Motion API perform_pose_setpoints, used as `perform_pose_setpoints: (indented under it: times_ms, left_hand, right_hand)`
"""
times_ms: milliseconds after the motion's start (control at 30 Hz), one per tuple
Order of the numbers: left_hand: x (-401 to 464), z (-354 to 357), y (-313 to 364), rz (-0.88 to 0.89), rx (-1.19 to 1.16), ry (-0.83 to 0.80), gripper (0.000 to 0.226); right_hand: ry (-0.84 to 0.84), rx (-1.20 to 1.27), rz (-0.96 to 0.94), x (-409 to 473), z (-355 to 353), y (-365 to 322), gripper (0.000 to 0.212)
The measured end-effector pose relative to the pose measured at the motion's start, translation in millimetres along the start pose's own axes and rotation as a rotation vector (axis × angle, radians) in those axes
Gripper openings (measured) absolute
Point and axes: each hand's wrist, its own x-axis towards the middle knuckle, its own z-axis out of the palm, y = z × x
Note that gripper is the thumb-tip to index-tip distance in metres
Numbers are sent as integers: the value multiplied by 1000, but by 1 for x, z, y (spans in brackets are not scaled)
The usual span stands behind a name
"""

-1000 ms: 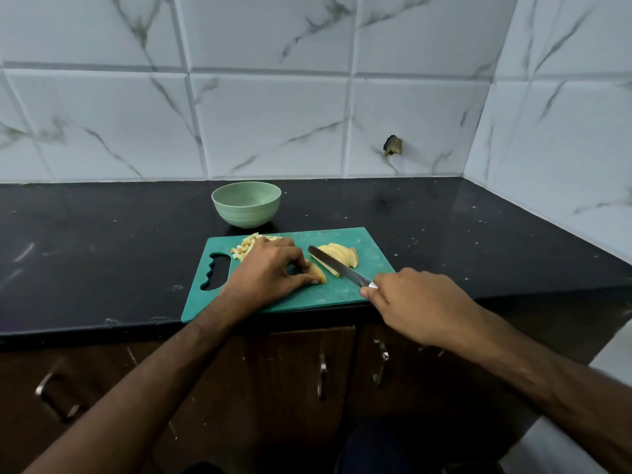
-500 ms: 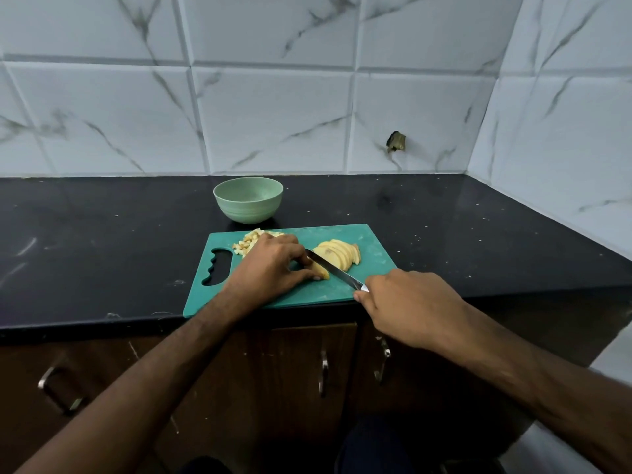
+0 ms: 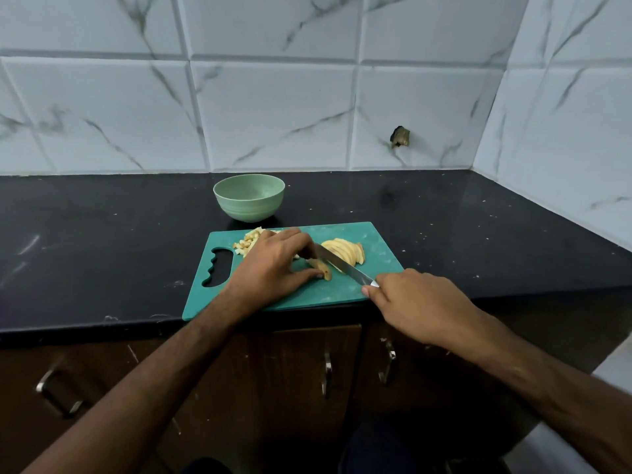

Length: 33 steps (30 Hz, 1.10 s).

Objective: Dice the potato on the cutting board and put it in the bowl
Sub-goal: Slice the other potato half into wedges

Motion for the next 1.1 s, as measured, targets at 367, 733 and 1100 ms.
perform_pose_setpoints:
  times_ms: [367,733,1100]
  left_hand:
    - [1,-2,3,39,20,-35,11]
    - [0,-3,5,89,53,-38,10]
    - [2,-6,9,92,27,-50,12]
  right_hand:
    - [-92,73,11,-13,-10,-4,40]
    - [-46,63,-16,-13,-6,-8,40]
    - [69,-47,-50,-23,5,-18,34]
